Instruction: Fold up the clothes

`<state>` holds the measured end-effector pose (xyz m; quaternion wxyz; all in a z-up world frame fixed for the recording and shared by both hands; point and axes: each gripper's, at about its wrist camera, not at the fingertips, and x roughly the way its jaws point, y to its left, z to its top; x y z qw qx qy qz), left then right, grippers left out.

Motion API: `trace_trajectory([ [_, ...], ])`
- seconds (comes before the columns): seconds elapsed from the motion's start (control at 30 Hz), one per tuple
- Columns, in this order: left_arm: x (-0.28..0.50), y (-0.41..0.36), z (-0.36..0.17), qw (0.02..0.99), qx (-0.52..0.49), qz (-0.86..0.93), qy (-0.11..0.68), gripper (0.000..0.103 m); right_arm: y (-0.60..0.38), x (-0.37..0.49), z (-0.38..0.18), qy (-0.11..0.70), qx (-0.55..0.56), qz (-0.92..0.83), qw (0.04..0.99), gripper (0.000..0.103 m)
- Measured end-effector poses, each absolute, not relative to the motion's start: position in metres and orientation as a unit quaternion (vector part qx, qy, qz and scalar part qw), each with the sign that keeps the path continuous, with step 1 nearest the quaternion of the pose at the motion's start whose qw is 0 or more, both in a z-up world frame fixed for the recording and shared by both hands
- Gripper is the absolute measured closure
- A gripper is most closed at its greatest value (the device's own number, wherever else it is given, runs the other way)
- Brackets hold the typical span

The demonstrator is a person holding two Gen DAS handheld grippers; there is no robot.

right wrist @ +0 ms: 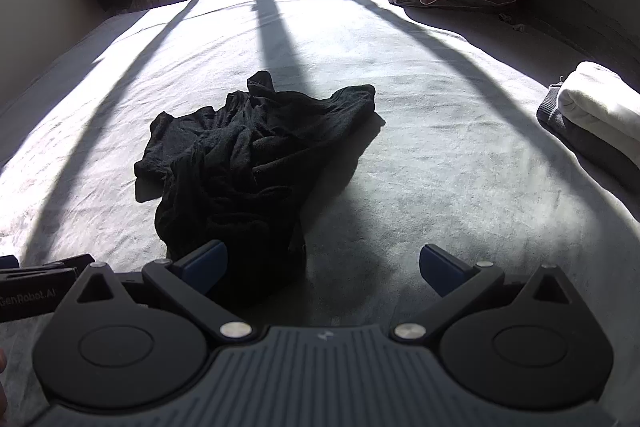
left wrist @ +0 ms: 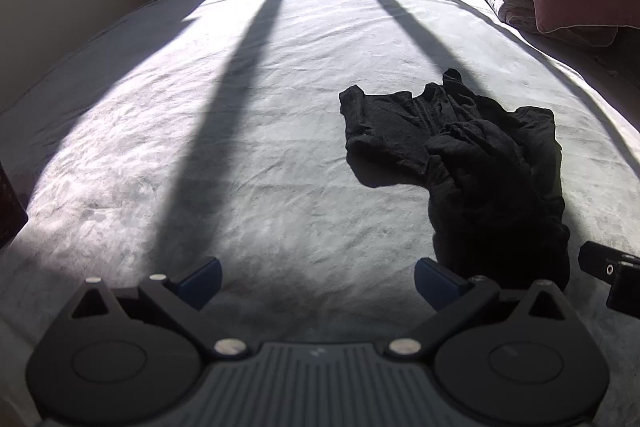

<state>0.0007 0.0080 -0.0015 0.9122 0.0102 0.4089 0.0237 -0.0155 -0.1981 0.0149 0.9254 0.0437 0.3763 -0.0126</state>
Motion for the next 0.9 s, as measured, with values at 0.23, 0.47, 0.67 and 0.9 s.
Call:
trace_trajectory([
  [0.23,0.0003,0.0094,-0.0024,0.911,0.008,0.022,0.412,0.001,-0.1969,-0.0162,0.0126,0.382,0.046,-0.007,0.923,0.000],
  [0.47,0.0005,0.0097,-0.0032,0.910,0.006,0.022,0.415,0.000,-0.1961,-0.0159,0.0106,0.389,0.049,-0.004,0.920,0.000],
  [0.67,0.0007,0.0103,-0.0034,0.909,0.004,0.023,0.417,0.000,-0.1949,-0.0158,0.0102,0.392,0.048,-0.003,0.919,0.000],
  [0.9,0.0013,0.0115,-0.0046,0.907,0.005,0.023,0.420,0.000,-0.1934,-0.0148,0.0087,0.396,0.046,-0.002,0.917,0.000],
])
